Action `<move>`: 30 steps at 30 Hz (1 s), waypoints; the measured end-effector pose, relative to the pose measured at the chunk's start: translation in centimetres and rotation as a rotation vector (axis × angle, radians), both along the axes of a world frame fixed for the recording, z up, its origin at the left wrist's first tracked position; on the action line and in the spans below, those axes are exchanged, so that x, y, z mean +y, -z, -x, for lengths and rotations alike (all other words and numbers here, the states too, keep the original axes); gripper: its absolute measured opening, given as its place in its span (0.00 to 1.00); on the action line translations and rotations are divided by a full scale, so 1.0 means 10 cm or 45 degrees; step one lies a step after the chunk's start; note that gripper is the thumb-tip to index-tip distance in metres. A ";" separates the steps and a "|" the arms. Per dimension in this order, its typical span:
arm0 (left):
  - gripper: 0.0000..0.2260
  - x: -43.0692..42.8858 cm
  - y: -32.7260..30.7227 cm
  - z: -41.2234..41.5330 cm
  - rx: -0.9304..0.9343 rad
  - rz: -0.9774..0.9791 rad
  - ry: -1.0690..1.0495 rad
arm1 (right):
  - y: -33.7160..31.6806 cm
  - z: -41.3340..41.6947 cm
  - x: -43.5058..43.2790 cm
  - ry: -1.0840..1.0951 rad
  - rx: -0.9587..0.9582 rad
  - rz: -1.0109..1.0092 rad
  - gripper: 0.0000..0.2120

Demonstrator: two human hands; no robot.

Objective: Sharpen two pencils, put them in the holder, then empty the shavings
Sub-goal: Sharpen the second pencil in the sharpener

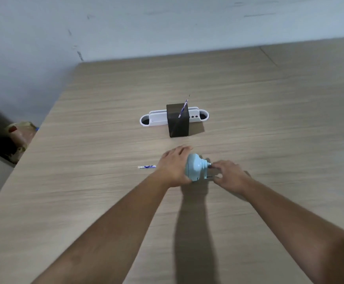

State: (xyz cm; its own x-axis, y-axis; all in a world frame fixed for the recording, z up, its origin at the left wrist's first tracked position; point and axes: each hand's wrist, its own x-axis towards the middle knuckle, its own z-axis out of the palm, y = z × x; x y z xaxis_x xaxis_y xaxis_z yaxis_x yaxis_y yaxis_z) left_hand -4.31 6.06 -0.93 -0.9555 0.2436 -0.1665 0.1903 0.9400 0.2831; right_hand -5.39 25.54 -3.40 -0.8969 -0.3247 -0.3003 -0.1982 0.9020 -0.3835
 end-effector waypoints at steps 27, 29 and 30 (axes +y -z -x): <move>0.35 0.28 0.14 0.09 -0.019 0.050 -0.211 | -0.01 -0.22 0.05 -0.024 0.605 0.122 0.03; 0.36 0.27 0.12 0.09 -0.043 0.054 -0.186 | -0.22 -0.02 0.00 0.044 0.615 0.151 0.06; 0.36 0.27 0.11 0.09 -0.053 0.054 -0.183 | -0.25 0.11 -0.05 0.096 0.609 0.142 0.07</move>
